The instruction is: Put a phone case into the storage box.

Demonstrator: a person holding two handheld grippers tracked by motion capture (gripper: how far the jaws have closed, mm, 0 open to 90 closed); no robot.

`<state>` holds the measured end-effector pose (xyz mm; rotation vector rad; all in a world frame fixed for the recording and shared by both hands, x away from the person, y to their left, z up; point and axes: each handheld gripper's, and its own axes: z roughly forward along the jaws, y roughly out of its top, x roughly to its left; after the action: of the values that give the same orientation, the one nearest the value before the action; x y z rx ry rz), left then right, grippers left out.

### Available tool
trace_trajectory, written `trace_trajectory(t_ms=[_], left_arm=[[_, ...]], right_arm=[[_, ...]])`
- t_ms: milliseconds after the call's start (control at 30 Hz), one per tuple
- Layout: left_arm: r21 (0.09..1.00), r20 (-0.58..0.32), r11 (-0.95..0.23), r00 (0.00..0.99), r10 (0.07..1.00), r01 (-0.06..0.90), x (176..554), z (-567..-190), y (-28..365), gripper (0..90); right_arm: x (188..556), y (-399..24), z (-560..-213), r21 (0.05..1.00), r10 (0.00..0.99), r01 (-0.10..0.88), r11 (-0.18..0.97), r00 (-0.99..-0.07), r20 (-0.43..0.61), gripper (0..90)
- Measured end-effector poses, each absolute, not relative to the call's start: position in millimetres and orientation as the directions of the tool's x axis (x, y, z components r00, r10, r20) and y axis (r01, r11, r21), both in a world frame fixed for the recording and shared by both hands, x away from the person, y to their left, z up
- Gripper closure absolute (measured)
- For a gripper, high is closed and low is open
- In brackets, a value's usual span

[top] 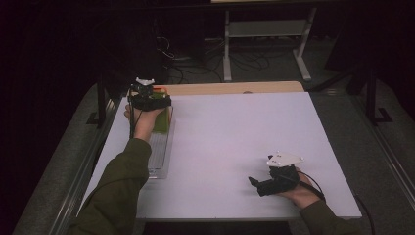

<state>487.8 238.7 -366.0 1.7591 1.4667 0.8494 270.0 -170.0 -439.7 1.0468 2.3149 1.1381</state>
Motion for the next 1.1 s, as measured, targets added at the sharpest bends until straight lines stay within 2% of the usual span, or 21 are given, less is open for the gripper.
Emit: trace_trajectory(t_ms=[133, 367, 467, 800, 1000, 1100], left_arm=[[0.836, 0.043, -0.117, 0.149, 0.988, 0.536, 488, -366, 239, 0.0], [0.831, 0.051, -0.148, 0.192, 0.98, 0.536, 484, -359, 243, 0.0], [0.823, 0.059, -0.183, 0.24, 0.969, 0.538, 480, -353, 246, 0.0], [0.819, -0.003, -0.222, 0.391, 0.92, 0.528, 464, -341, 247, 0.0], [0.829, -0.04, -0.252, 0.502, 0.864, 0.499, 447, -335, 244, 0.0], [0.833, -0.049, -0.272, 0.555, 0.83, 0.481, 438, -334, 240, 0.0]], right_arm=[[272, -173, -440, 0.782, 0.733, 0.437, 0.444, -0.679, -0.037, 0.0], [271, -172, -440, 0.787, 0.744, 0.452, 0.42, -0.668, -0.013, 0.0], [270, -172, -440, 0.789, 0.744, 0.453, 0.414, -0.668, -0.007, 0.0], [272, -170, -440, 0.786, 0.742, 0.455, 0.417, -0.67, -0.006, 0.0], [272, -169, -438, 0.794, 0.749, 0.463, 0.394, -0.663, 0.015, 0.0], [273, -172, -438, 0.79, 0.741, 0.448, 0.418, -0.671, -0.011, 0.0]])
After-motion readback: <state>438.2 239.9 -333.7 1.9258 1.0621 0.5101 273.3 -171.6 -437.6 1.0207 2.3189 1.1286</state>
